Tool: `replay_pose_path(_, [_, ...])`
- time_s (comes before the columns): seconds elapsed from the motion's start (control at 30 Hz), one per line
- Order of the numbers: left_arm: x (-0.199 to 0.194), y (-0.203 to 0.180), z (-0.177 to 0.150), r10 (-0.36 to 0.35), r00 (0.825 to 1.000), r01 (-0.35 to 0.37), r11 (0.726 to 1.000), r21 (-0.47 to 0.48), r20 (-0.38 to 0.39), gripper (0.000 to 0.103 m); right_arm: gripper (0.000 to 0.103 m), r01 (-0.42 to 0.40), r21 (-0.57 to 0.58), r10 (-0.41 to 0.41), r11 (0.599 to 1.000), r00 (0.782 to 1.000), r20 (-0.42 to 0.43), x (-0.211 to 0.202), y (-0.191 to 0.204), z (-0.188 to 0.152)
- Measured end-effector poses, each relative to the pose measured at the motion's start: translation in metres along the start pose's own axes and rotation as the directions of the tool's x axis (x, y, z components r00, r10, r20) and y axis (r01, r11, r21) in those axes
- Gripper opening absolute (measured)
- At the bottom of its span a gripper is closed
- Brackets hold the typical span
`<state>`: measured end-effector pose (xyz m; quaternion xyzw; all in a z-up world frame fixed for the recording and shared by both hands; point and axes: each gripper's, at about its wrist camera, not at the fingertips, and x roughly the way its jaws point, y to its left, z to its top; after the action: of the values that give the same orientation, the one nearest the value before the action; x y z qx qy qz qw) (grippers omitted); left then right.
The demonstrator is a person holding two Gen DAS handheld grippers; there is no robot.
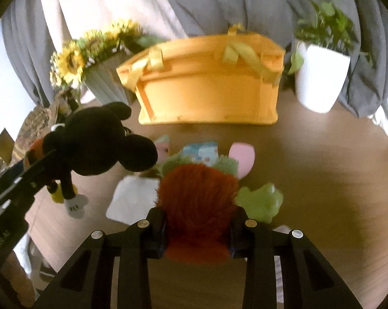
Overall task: Organize soft objects
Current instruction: 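Lift the Mickey plush with the left tool while the right tool lifts the red pompom, then carry both toys over the orange crate and open both tools to drop them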
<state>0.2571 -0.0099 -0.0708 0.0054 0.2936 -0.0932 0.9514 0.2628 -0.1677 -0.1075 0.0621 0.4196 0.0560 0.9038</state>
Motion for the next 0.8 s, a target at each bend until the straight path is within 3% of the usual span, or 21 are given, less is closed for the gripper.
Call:
replay_pose_path(0.37, [-0.014,-0.001,0.034,-0.016,0.994,0.017,1.0,-0.008,0.109,0.047,0.035,0.01,-0.005,-0.009,1.0,0.987,0.16,-0.04,0.001,0.038])
replay_pose_path(0.8, [-0.014,0.0,0.077,-0.022,0.973,0.022,1.0,0.004,0.231,0.047,0.035,0.035,-0.003,-0.032,0.999,0.945,0.324,-0.066,0.003,0.088])
